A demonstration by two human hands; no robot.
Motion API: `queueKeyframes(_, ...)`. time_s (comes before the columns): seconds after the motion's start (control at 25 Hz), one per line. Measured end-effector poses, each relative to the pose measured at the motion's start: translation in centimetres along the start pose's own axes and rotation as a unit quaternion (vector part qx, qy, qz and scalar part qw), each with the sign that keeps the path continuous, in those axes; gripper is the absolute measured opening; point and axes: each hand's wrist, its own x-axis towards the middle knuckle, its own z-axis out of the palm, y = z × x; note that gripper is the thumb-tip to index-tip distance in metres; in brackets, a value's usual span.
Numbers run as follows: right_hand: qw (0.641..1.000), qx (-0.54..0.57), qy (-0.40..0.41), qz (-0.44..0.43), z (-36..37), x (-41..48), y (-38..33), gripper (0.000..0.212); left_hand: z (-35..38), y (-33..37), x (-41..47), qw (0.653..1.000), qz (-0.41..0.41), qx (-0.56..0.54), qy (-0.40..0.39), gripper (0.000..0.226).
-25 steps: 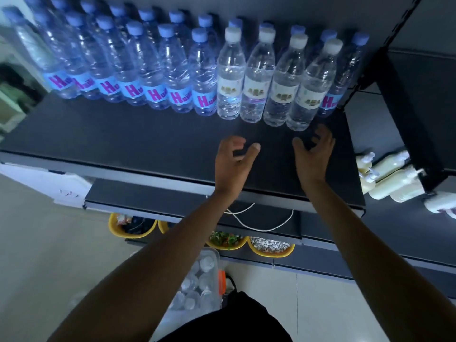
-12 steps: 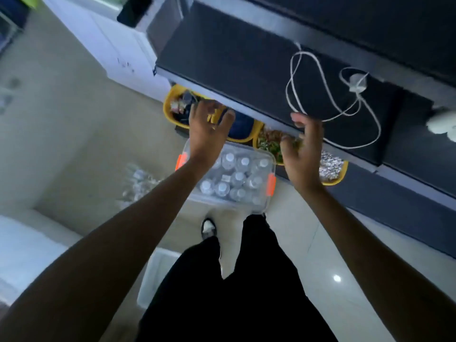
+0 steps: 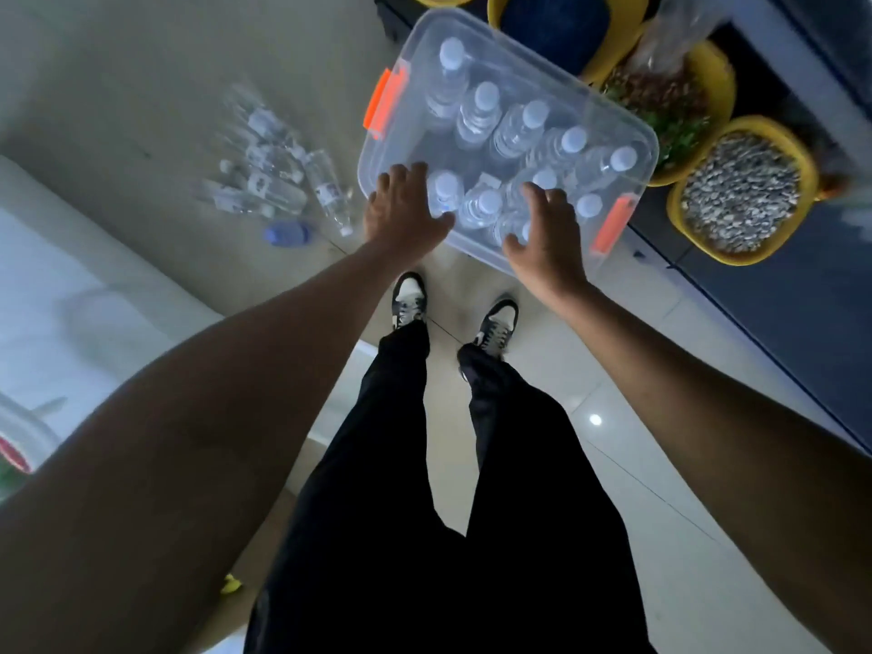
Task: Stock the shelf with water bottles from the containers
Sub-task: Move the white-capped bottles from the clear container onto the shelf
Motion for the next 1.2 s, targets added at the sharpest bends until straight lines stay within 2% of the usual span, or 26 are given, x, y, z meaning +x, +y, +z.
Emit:
queueKeyframes(0.12, 0.997, -0.061, -0.05, -0.012, 3.0, 2.1, -0.4, 0.063, 2.2, -0.1, 2.1, 0.997, 0.029, 0.074, 0.001, 0.059)
queueKeyframes(0.24, 0.997, -0.028, -0.068, -0.009, 5.2, 4.4, -0.4, 0.055, 3.2, 0.1, 4.0, 0.996, 0.051, 0.069, 0.024, 0.049)
queueKeyframes(0.4, 1.0, -0.002, -0.02, -0.017, 6.2, 6.4, 0.1, 0.031, 3.5, 0.4, 5.1, 0.995, 0.064, 0.063, 0.032, 0.045)
queueKeyframes(0.64, 0.994, 0.107, 0.028, -0.015, 3.3, 6.1, -0.3, 0.021, 0.5, 0.4, 5.3, 0.996, 0.044, 0.04, 0.068, 0.042)
queueKeyframes(0.88, 0.978, 0.167, 0.116, -0.055, -6.2, 3.1, -3.3, 0.023, -8.5, 6.6, 1.6, 0.979, 0.131, 0.0, 0.154, 0.034)
queueKeyframes(1.08, 0.957, 0.185, 0.208, -0.083, -19.9, -2.2, -8.1, 0.019, -19.7, 14.2, -4.1, 0.953, 0.23, -0.058, 0.19, 0.033)
queueKeyframes(1.2, 0.944, 0.177, 0.269, -0.069, -29.4, -5.2, -10.6, 0.024, -27.4, 20.0, -7.6, 0.933, 0.286, -0.049, 0.211, 0.027)
